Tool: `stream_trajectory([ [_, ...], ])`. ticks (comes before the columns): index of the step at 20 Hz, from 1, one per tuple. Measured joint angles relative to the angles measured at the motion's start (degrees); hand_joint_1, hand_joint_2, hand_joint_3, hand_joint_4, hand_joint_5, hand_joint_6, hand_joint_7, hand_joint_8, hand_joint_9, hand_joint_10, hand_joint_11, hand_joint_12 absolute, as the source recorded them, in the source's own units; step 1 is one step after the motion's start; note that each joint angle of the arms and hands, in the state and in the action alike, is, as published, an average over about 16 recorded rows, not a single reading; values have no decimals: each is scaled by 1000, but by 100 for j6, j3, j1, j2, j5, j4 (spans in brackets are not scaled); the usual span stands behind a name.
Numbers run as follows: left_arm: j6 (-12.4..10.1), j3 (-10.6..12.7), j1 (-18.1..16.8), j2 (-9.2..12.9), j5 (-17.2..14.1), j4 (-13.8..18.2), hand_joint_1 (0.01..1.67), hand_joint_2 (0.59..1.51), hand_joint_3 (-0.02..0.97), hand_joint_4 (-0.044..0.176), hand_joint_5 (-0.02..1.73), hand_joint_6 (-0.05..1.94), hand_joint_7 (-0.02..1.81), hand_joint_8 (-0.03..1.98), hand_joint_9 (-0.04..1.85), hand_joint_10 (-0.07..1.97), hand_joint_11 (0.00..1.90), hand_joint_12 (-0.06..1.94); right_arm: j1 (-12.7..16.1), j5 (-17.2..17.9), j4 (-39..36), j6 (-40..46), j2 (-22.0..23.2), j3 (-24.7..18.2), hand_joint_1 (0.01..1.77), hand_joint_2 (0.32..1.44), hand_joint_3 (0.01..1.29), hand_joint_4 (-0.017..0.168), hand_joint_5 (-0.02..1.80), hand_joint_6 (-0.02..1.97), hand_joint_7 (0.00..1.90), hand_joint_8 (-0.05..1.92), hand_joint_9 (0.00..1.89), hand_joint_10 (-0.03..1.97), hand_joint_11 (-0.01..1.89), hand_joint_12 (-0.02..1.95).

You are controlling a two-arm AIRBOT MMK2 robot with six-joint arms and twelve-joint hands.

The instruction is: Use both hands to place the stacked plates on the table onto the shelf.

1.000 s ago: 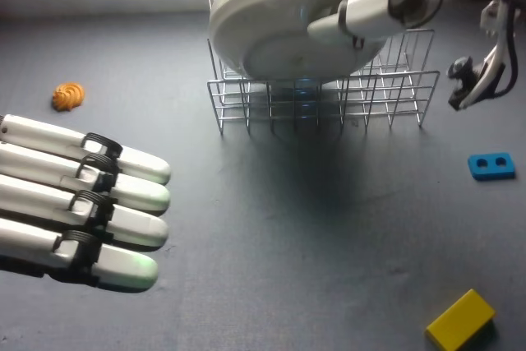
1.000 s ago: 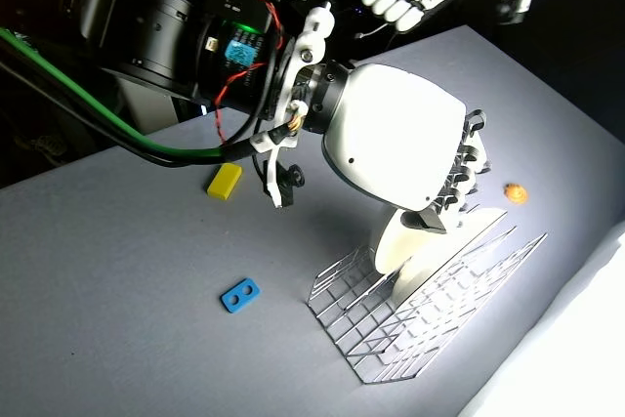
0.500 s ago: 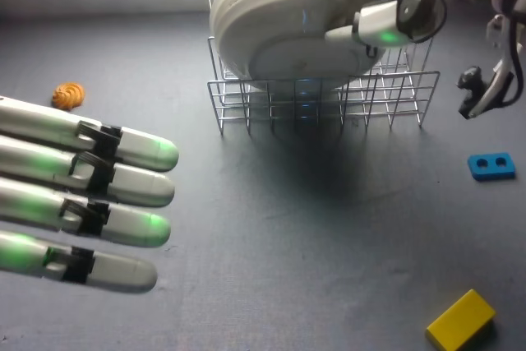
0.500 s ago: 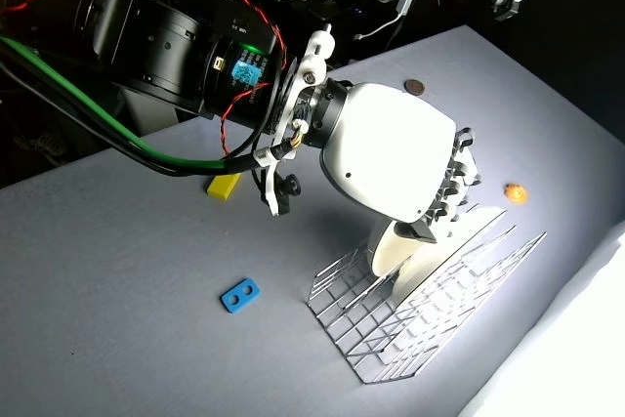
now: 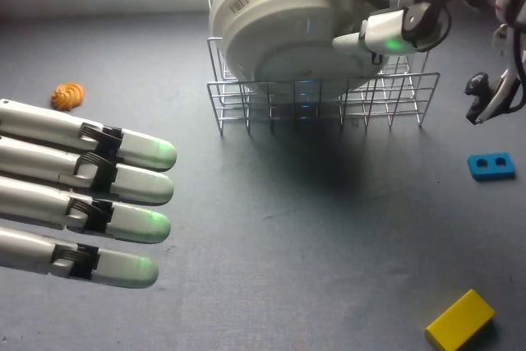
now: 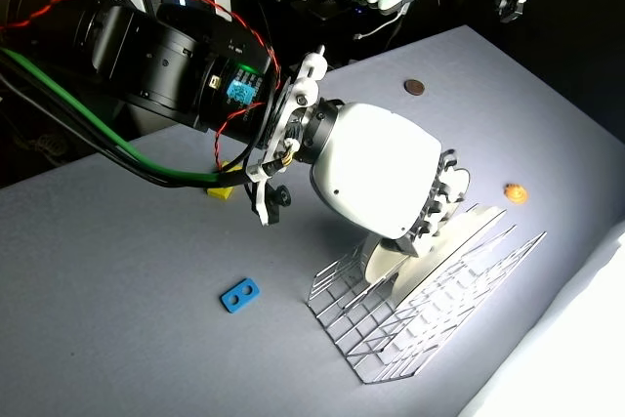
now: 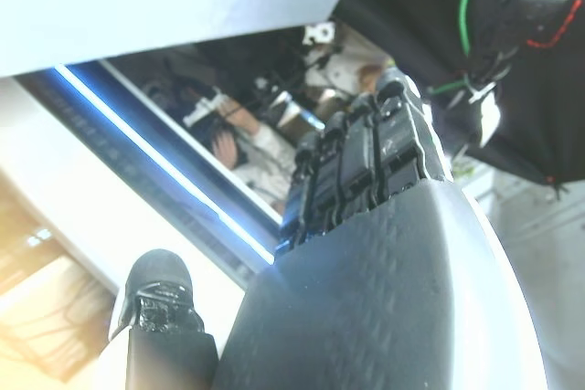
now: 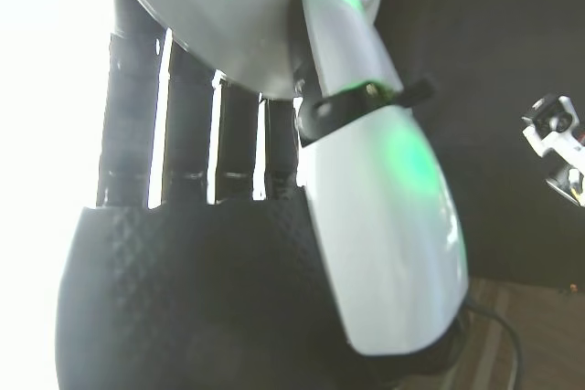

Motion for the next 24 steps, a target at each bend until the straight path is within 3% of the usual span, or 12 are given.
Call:
stream_trajectory([
  [7, -19, -46, 52, 18, 75, 24, 20, 1132, 21, 6, 32, 19, 18, 9, 22, -70, 21, 10, -87, 56, -1, -24, 0, 28, 1095, 1155, 13, -5, 672, 720, 831, 558, 851, 344, 627, 1110],
  [15, -20, -30, 77, 28, 119, 11, 20, 1131, 21, 7, 37, 19, 20, 9, 21, -70, 21, 11, 45, -67, -28, -32, 59, -38, 988, 1112, 12, -4, 661, 82, 800, 61, 768, 134, 451, 1093],
  [24, -20, 36, 65, 29, 126, 8, 20, 1136, 21, 7, 73, 21, 57, 15, 52, -60, 34, 27, 525, -206, -923, -12, 554, -597, 804, 1116, 12, -3, 626, 23, 748, 26, 738, 65, 378, 1109],
])
